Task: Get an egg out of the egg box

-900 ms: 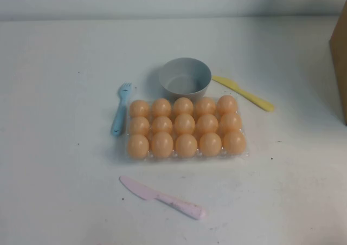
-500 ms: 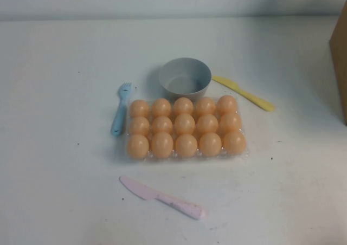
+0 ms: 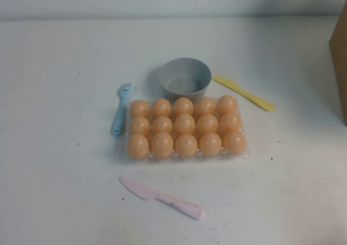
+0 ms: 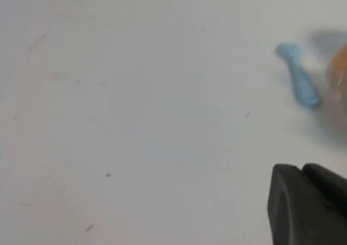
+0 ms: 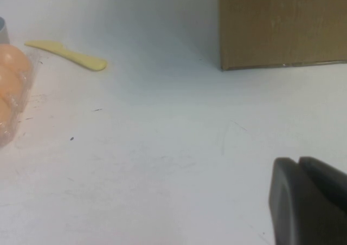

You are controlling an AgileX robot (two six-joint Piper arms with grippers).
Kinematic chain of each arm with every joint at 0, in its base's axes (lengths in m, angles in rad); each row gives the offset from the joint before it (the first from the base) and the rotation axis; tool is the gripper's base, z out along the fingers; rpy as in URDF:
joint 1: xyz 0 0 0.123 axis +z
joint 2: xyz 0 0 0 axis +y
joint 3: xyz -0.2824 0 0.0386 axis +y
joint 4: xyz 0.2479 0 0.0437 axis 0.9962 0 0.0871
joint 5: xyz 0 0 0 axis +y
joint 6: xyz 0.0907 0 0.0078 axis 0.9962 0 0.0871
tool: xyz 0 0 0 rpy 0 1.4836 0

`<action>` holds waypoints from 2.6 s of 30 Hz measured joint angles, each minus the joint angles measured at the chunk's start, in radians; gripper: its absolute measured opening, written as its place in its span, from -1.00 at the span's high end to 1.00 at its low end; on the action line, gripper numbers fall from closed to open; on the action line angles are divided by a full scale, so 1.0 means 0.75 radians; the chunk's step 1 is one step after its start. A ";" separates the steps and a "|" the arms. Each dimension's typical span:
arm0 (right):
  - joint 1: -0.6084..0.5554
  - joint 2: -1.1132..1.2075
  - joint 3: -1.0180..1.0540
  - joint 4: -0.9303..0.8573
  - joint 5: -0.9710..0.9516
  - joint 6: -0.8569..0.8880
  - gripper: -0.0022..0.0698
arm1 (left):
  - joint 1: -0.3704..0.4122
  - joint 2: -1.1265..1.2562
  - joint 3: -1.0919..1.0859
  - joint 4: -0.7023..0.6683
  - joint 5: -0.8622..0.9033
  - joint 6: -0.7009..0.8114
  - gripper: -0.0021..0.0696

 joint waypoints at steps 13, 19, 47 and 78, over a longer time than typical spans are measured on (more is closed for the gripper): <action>0.000 0.000 0.000 0.000 0.000 0.000 0.99 | 0.000 0.000 0.000 -0.761 -0.377 -0.366 0.95; 0.000 0.000 0.000 0.000 0.000 0.000 0.99 | 0.000 0.000 0.000 -0.773 -0.454 -0.331 0.95; 0.000 0.000 0.000 0.000 0.000 0.000 0.99 | -0.128 0.958 -1.038 -0.228 0.953 0.448 0.95; 0.000 0.000 0.000 0.000 0.000 0.000 0.99 | -0.781 2.307 -2.159 0.245 1.045 0.431 0.16</action>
